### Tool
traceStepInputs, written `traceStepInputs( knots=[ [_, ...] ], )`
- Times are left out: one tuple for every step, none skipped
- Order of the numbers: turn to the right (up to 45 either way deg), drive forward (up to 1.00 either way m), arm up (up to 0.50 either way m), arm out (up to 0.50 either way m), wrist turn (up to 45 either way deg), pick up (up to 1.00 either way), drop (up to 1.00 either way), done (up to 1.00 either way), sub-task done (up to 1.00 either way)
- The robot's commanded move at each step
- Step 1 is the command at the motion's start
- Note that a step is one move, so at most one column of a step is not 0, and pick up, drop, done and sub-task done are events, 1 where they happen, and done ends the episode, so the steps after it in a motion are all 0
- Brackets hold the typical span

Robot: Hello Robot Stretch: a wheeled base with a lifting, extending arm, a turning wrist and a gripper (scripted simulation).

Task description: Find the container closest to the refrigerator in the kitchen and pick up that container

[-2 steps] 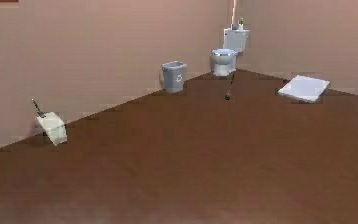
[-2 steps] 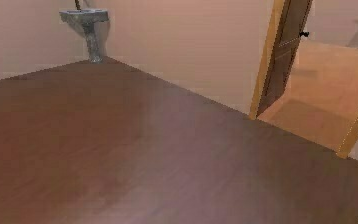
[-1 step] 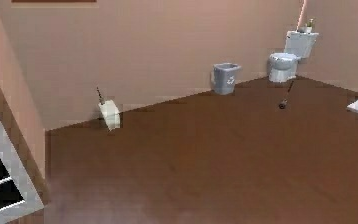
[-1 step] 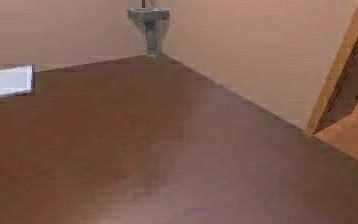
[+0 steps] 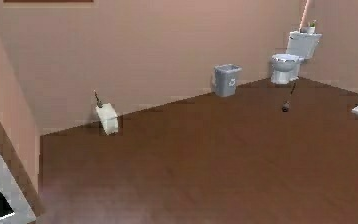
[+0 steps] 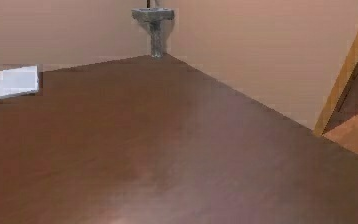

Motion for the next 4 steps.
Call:
traceStepInputs(
  knots=[
    [45.0, 0.0, 0.0, 0.0, 0.0, 0.0, 0.0, 0.0, 0.0],
    [42.0, 0.0, 0.0, 0.0, 0.0, 0.0, 0.0, 0.0, 0.0],
    [0.0, 0.05, 0.0, 0.0, 0.0, 0.0, 0.0, 0.0, 0.0],
    [45.0, 0.0, 0.0, 0.0, 0.0, 0.0, 0.0, 0.0, 0.0]
  ],
)
